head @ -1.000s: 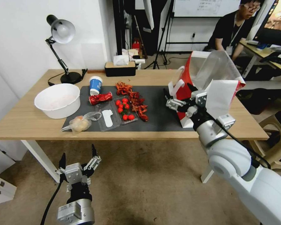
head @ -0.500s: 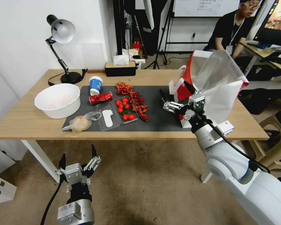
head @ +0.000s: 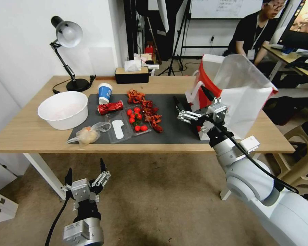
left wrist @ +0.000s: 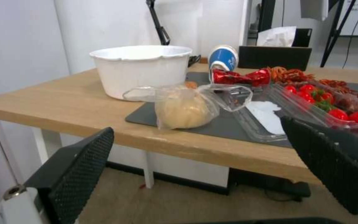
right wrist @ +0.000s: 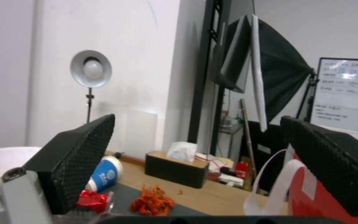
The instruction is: Pick up the trash from the table and place it into the takeout bag.
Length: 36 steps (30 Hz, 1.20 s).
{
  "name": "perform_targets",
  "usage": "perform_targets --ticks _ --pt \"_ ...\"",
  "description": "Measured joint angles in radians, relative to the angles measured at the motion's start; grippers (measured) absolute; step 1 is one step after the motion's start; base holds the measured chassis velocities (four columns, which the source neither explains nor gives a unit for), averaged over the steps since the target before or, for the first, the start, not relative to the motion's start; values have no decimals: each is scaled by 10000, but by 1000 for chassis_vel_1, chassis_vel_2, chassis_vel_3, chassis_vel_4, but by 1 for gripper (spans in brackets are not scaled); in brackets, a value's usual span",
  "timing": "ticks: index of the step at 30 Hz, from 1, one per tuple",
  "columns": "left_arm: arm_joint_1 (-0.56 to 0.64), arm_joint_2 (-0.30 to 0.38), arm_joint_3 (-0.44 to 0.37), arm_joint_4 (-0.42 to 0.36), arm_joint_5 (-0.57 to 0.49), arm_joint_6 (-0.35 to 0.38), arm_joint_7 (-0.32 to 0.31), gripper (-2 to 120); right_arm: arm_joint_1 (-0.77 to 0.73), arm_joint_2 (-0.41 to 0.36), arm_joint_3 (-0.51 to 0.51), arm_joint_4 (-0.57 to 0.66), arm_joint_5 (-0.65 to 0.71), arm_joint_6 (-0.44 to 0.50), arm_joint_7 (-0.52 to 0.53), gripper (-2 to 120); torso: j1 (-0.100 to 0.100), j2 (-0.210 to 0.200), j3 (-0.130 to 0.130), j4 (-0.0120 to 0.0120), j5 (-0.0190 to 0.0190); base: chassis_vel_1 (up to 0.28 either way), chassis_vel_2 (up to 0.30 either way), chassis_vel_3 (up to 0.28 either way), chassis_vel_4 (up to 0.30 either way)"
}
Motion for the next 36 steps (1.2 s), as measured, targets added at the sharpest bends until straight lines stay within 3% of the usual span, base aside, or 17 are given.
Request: perform_targets --ticks 6,21,36 --pt "7 50 -32 -31 -35 2 1 100 -739 259 334 104 -534 -81 428 100 -1 0 0 0 0 0 0 0 0" --pt "22 140 -5 -95 -55 9 35 100 -4465 2182 1342 340 -2573 380 1280 100 -2 3 -1 0 -1 0 0 0 0" --pt "20 244 105 -75 -62 8 78 100 -5887 3321 1779 -58 -3510 856 1526 100 -1 2 0 0 0 0 0 0 0"
